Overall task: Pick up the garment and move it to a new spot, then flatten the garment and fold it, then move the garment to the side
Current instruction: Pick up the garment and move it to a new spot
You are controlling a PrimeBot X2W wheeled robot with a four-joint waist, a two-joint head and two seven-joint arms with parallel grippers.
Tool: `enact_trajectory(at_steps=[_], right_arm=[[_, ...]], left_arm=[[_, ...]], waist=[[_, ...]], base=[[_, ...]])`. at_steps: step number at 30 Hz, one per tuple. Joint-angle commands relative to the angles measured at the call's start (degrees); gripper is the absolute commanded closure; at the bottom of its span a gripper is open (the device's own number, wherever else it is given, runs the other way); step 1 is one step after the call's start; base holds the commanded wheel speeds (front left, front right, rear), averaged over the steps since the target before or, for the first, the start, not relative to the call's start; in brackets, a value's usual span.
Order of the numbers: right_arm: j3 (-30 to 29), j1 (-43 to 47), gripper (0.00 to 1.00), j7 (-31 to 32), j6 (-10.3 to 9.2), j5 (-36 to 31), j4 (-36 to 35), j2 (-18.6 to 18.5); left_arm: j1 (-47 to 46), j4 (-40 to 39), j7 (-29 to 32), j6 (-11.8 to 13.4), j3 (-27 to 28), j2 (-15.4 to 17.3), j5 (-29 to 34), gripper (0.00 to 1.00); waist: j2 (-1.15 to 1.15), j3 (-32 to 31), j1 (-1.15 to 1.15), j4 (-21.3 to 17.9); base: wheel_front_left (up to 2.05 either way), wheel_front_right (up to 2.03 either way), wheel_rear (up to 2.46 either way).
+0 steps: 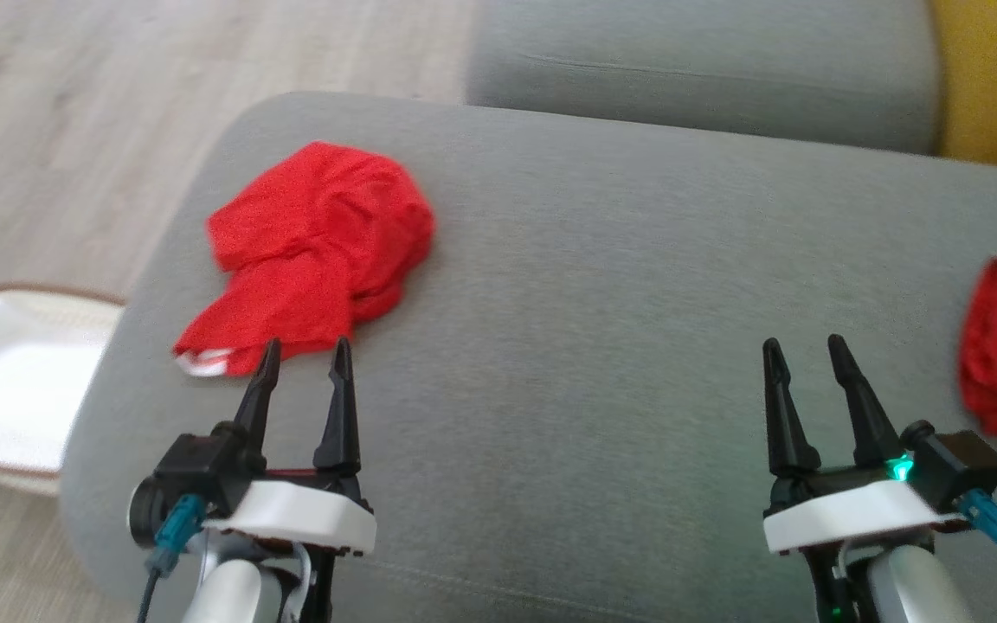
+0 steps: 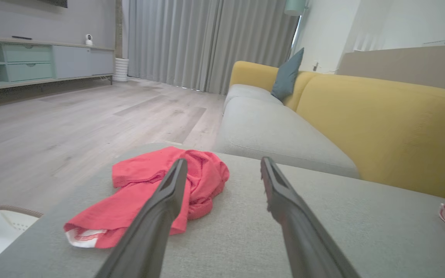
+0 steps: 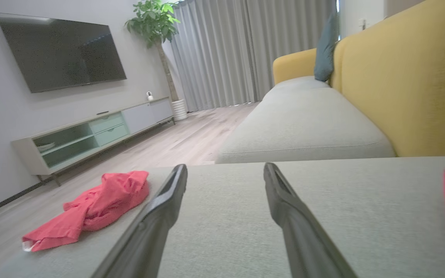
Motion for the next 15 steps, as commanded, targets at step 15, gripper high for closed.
enact_trajectory(at_steps=[15], right_arm=[[4.8, 0.1, 0.00, -0.5, -0.04, 2.2, -0.7, -0.1]], left_arm=[[-1.1, -1.8, -0.3, -0.5, 4.8, 0.2, 1.9, 0.00]], waist=[[0.00, -1.5, 0.00, 16.0]], base=[[0.00, 0.00, 0.00]])
